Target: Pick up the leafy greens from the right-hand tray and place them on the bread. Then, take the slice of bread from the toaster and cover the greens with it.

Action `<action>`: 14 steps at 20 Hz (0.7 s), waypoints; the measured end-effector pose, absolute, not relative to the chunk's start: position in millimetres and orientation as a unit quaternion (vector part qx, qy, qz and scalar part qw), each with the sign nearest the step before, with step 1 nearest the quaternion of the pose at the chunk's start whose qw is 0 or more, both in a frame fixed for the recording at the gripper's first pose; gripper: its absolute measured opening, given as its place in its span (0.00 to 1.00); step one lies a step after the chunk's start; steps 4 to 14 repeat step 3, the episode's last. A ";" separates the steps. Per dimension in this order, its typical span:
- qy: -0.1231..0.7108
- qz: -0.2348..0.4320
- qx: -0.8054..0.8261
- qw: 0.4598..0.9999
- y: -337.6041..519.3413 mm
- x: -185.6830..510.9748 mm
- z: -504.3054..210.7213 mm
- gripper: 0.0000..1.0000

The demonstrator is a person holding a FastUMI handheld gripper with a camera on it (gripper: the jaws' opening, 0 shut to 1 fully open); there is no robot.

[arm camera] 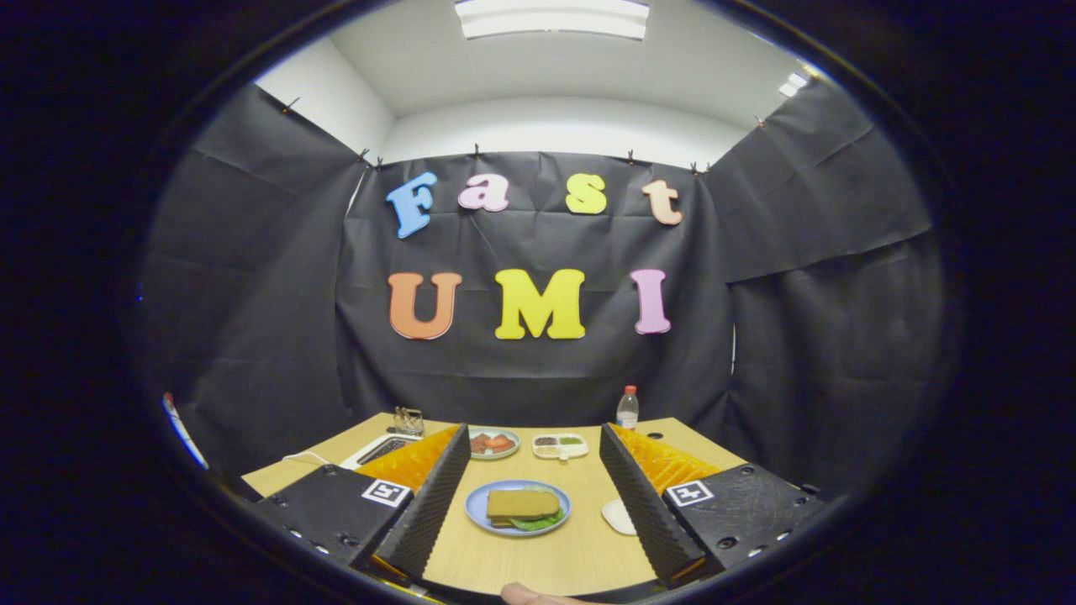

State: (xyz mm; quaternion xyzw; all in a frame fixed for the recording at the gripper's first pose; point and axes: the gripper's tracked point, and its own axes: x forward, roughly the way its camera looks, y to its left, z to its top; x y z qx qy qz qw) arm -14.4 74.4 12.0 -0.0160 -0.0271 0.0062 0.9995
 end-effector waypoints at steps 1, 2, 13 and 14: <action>-0.026 0.006 -0.015 1.000 73.3 -13.5 11.9 0.94; -0.026 0.004 -0.014 1.000 71.2 -14.5 13.0 0.94; -0.027 0.004 -0.014 1.000 71.5 -14.3 13.6 0.94; -0.027 0.004 -0.014 1.000 71.5 -14.3 13.6 0.94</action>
